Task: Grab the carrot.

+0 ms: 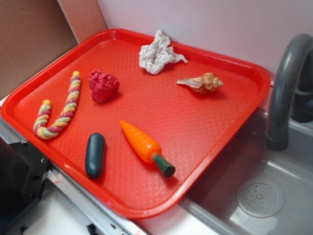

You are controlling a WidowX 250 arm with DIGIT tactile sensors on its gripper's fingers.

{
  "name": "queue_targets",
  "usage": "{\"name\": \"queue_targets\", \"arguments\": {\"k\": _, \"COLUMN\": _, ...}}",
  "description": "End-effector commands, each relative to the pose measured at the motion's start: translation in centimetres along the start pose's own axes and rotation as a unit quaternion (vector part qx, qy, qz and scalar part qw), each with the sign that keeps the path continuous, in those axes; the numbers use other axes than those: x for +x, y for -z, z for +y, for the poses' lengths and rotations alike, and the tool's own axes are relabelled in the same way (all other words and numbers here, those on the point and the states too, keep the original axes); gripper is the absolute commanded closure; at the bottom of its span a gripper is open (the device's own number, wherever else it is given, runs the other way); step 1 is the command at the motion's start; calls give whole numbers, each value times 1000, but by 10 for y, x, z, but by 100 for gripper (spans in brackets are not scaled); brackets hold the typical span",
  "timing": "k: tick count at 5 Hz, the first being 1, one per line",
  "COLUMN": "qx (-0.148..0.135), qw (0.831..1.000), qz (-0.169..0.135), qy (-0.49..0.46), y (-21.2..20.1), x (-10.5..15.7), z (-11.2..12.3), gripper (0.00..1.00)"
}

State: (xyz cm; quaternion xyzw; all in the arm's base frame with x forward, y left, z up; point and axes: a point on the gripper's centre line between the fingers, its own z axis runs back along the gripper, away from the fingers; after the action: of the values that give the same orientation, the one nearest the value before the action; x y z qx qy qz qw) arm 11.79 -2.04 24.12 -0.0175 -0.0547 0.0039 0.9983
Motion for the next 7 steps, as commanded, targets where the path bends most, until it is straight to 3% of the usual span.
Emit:
{"name": "queue_targets", "arguments": {"k": 1, "qx": 0, "qw": 1000, "qz": 0, "qy": 0, "y": 0, "x": 0, "z": 0, "gripper": 0}}
{"name": "queue_targets", "arguments": {"k": 2, "qx": 6, "qw": 991, "qz": -50, "qy": 126, "y": -1, "x": 14, "z": -20, "gripper": 0}}
{"name": "queue_targets", "arguments": {"k": 3, "qx": 16, "qw": 966, "qz": -57, "qy": 252, "y": 7, "x": 29, "z": -48, "gripper": 0}}
{"name": "queue_targets", "arguments": {"k": 4, "qx": 37, "qw": 925, "qz": -28, "qy": 377, "y": 40, "x": 32, "z": -78, "gripper": 0}}
{"name": "queue_targets", "arguments": {"k": 5, "qx": 46, "qw": 866, "qz": 42, "qy": 497, "y": 88, "x": 36, "z": -100, "gripper": 0}}
{"name": "queue_targets", "arguments": {"k": 6, "qx": 56, "qw": 791, "qz": 80, "qy": 604, "y": 125, "x": 32, "z": -106, "gripper": 0}}
{"name": "queue_targets", "arguments": {"k": 7, "qx": 66, "qw": 701, "qz": 119, "qy": 700, "y": 158, "x": 28, "z": -98, "gripper": 0}}
